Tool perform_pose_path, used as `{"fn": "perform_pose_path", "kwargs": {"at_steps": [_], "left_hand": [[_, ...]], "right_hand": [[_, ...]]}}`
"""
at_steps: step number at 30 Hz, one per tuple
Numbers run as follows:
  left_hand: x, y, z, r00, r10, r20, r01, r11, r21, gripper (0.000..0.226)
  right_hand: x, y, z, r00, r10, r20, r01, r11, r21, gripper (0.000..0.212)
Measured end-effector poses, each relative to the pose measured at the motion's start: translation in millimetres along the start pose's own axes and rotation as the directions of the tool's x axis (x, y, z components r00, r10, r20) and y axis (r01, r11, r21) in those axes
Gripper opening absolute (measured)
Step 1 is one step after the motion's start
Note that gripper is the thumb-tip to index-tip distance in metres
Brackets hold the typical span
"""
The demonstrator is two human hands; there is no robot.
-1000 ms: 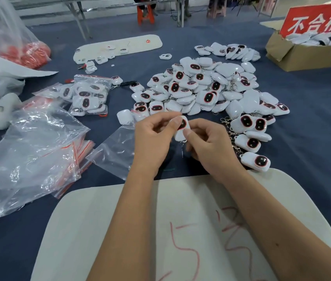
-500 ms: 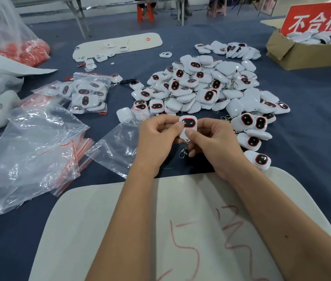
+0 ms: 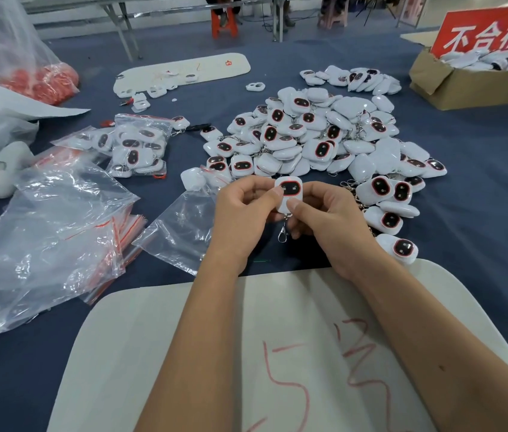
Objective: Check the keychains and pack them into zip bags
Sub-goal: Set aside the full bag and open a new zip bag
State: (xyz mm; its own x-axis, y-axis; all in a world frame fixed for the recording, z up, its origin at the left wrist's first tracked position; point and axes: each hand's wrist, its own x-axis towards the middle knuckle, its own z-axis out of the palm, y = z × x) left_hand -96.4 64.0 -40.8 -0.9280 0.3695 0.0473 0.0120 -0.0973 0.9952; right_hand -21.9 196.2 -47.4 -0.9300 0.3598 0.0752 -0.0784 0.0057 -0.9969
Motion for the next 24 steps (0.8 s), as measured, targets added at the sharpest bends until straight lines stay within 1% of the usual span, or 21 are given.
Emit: {"fn": "perform_pose_path", "kwargs": {"at_steps": [3, 6, 10, 16, 17, 21, 24], "left_hand": [[0.3, 0.4, 0.0, 1.0, 0.01, 0.02, -0.01, 1.0, 0.03, 0.009], [-0.8, 0.3, 2.6, 1.0, 0.016, 0.025, -0.018, 0.997, 0.079, 0.005], [-0.1, 1.0, 2.2, 1.0, 0.012, 0.01, -0.013, 0.993, 0.119, 0.006], [-0.6, 4.8, -1.6, 0.996, -0.068, 0.064, 0.061, 0.993, 0.1, 0.012], [-0.7, 5.2, -2.3, 0.995, -0.078, 0.067, 0.073, 0.994, 0.085, 0.011], [-3.1, 7.6, -3.4, 0.989, -0.114, 0.092, 0.114, 0.993, 0.0, 0.011], [-4.0, 9.1, -2.1, 0.988, -0.122, 0.094, 0.126, 0.991, -0.036, 0.011]], "right_hand": [[0.4, 0.1, 1.6, 1.0, 0.01, -0.006, -0.01, 0.998, 0.069, 0.021], [0.2, 0.6, 2.2, 1.0, 0.001, -0.024, -0.001, 1.0, 0.014, 0.023], [-1.3, 0.7, 1.6, 1.0, 0.003, -0.014, -0.004, 0.997, -0.078, 0.022], [-2.3, 1.0, 1.8, 1.0, -0.022, -0.005, 0.022, 0.996, -0.082, 0.025], [-2.4, 0.5, 2.1, 1.0, -0.028, 0.0, 0.028, 0.997, -0.073, 0.026], [-2.7, -3.5, 2.8, 1.0, -0.023, 0.02, 0.021, 0.997, 0.078, 0.033], [-2.9, -3.8, 3.2, 0.999, -0.035, 0.019, 0.034, 0.996, 0.086, 0.033]]}}
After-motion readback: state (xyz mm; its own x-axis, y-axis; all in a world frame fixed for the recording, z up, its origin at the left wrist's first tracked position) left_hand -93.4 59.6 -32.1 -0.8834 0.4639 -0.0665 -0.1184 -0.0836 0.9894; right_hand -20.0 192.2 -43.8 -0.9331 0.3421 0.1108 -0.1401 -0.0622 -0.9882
